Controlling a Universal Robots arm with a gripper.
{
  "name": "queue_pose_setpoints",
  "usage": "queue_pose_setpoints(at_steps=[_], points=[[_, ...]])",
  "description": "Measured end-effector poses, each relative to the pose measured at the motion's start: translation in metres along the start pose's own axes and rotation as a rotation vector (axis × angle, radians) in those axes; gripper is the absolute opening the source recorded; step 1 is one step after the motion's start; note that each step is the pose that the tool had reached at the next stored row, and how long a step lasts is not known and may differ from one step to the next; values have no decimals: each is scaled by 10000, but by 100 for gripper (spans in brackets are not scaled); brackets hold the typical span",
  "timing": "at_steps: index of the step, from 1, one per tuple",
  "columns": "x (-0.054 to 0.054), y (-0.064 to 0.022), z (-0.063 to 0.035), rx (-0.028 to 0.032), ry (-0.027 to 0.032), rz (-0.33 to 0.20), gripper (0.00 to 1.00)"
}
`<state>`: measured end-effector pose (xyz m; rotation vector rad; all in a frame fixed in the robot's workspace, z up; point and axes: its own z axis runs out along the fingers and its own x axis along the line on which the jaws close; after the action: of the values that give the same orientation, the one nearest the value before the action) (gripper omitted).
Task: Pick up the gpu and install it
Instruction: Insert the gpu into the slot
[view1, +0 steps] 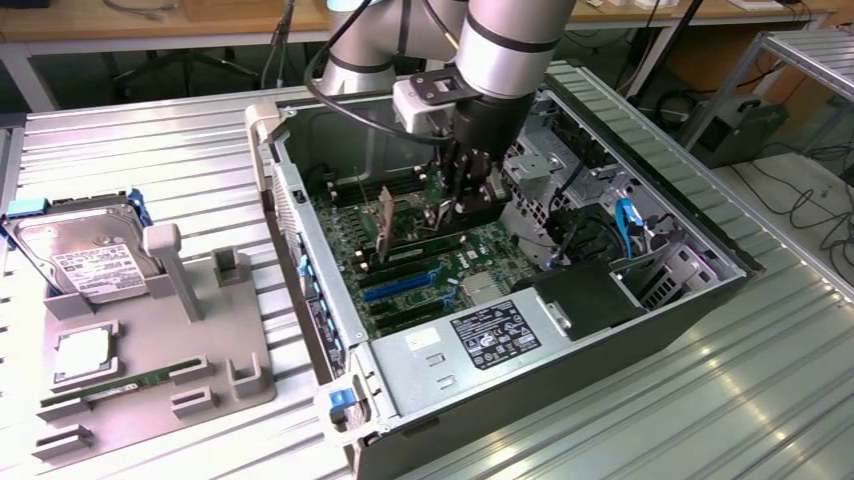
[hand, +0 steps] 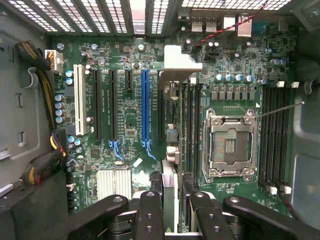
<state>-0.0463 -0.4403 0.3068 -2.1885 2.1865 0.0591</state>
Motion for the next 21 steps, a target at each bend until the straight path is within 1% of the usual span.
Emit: queue_pose_setpoints(at_steps=[6, 17, 21], points=[[75, 2, -3, 0, 0, 1, 26], [146, 22, -6, 0, -3, -1, 26], [167, 46, -7, 0, -3, -1, 26]])
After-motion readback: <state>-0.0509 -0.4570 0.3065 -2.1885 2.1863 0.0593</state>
